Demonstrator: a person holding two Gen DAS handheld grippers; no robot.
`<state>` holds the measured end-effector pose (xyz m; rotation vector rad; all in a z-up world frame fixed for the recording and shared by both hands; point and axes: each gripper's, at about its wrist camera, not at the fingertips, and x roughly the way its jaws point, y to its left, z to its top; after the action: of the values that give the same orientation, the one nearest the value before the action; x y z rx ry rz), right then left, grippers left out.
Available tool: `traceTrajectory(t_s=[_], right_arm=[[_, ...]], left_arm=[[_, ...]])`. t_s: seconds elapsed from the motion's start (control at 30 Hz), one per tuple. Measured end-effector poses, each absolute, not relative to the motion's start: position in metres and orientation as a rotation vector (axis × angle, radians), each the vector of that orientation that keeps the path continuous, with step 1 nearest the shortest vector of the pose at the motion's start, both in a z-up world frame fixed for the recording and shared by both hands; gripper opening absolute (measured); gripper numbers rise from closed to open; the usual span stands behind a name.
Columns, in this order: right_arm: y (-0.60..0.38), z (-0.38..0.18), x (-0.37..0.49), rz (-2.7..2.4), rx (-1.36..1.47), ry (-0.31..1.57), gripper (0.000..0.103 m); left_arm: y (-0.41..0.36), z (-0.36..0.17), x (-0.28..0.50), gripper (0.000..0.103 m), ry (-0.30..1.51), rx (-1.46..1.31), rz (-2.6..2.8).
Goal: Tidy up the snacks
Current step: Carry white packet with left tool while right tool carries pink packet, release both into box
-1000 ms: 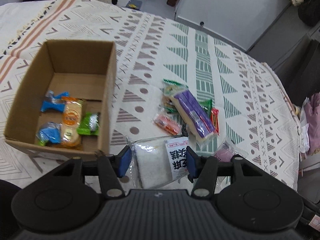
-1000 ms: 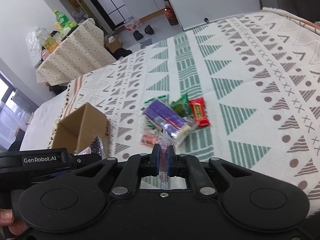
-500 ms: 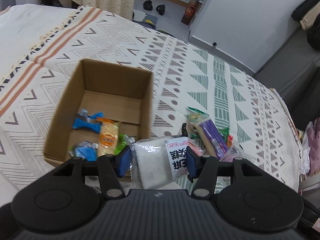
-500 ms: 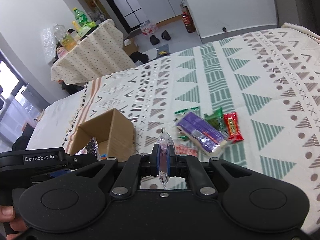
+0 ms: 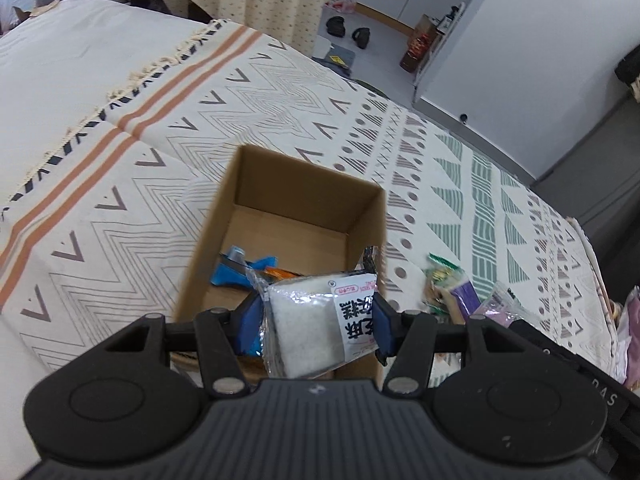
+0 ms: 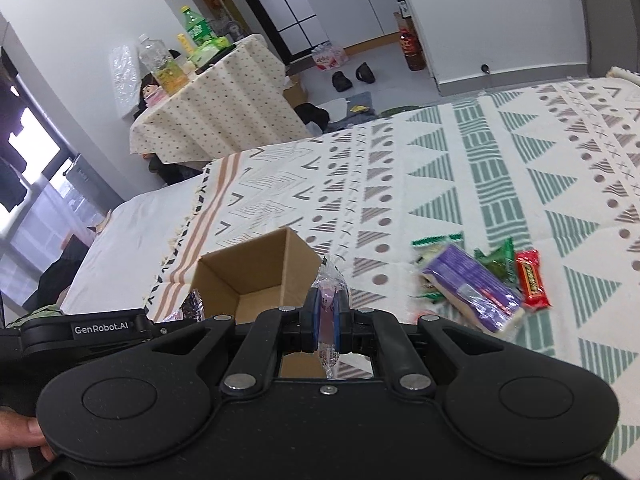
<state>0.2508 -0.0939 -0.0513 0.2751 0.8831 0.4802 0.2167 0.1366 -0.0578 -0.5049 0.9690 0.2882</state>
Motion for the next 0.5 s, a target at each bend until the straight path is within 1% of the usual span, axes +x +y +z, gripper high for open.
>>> traceTrajectory(t_s=[0.37, 0.5], right_arm=[[-0.062, -0.045, 0.253, 0.524, 0.245, 0.880, 0.007], [-0.052, -0.041, 0.253, 0.539, 0.233, 0.877, 0.007]], left_arm=[[0.161, -0.064, 0.215, 0.056, 0.975, -0.540, 0.320], [0.167, -0.065, 0.216, 0.058, 0.966, -0.558, 0.345]])
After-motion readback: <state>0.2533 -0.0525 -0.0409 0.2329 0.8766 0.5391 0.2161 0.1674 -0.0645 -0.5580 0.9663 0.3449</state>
